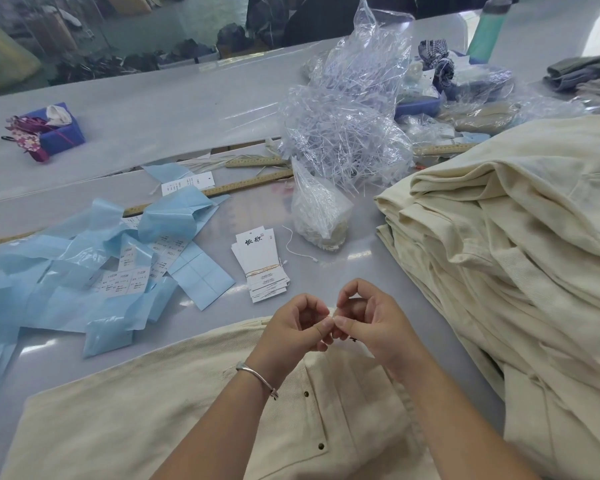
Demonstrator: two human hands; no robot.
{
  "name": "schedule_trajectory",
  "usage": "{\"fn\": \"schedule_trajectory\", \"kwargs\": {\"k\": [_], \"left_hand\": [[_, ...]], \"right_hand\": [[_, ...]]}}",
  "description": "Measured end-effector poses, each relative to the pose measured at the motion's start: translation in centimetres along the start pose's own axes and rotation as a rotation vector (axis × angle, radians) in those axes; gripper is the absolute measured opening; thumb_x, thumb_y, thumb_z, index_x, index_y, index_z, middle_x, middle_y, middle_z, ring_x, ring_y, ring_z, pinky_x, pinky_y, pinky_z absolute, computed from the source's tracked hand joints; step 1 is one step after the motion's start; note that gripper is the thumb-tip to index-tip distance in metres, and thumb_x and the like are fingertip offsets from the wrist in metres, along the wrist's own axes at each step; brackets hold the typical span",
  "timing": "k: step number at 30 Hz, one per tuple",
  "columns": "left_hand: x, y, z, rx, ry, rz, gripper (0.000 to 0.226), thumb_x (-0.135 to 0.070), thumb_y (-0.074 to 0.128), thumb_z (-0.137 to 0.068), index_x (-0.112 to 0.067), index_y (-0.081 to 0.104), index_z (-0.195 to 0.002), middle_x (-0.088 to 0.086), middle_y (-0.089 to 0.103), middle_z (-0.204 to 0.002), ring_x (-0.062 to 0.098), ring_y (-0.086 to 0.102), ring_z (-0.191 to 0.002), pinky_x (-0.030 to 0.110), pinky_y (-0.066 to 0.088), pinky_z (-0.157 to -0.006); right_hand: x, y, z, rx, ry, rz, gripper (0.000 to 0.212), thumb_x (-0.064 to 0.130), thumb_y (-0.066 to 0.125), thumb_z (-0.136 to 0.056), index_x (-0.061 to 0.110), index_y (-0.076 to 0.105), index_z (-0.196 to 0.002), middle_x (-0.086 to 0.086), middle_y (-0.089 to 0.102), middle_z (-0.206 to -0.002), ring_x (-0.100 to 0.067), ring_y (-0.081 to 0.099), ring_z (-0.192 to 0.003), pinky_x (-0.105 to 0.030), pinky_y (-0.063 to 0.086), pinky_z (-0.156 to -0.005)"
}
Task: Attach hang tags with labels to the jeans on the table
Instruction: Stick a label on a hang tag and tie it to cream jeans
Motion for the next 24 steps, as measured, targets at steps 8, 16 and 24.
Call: {"fn": "schedule_trajectory", "kwargs": {"k": [8, 16, 24], "left_hand": [[0.4, -3.6, 0.7, -0.276, 0.029, -0.526, 0.021, -0.026, 0.077, -0.080, -0.022, 0.057, -0.083, -0.007, 0.063, -0.085, 0.006, 0.056, -0.063, 0.013, 0.041, -0.058], [3.3, -17.2, 11.0, -0.673, -0.158, -0.723, 0.017, -0.014, 0.071, -0.077, -0.025, 0.062, -0.069, -0.005, 0.063, -0.083, 0.019, 0.060, -0.089, 0.028, 0.040, -0.072], [6.9, -24.2, 23.9, -0.731, -0.250, -1.032, 0.008, -0.023, 0.067, -0.084, -0.031, 0.068, -0.085, -0.006, 0.062, -0.100, 0.021, 0.054, -0.104, 0.036, 0.046, -0.087]], "right_hand": [[-0.2, -2.4, 0.8, -0.220, 0.008, 0.446, 0.018, 0.005, 0.069, -0.084, 0.012, 0.053, -0.079, 0.000, 0.054, -0.046, -0.012, 0.051, -0.046, -0.028, 0.046, -0.056], [-0.5, 8.0, 1.5, 0.055, -0.145, 1.006, 0.027, 0.028, 0.067, -0.083, 0.032, 0.052, -0.105, 0.017, 0.060, -0.093, -0.004, 0.053, -0.086, -0.026, 0.042, -0.076], [-8.2, 17.3, -1.7, 0.455, -0.014, 1.390, 0.104, 0.047, 0.079, -0.068, 0.028, 0.020, -0.152, 0.000, 0.016, -0.160, -0.018, 0.016, -0.146, -0.034, 0.020, -0.117]]}}
Point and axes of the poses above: each hand's wrist, its own z-axis away from the middle knuckle, its own y-axis out of the palm, x = y × z, the point moved 9 cm from there along -z, towards the middle knuckle
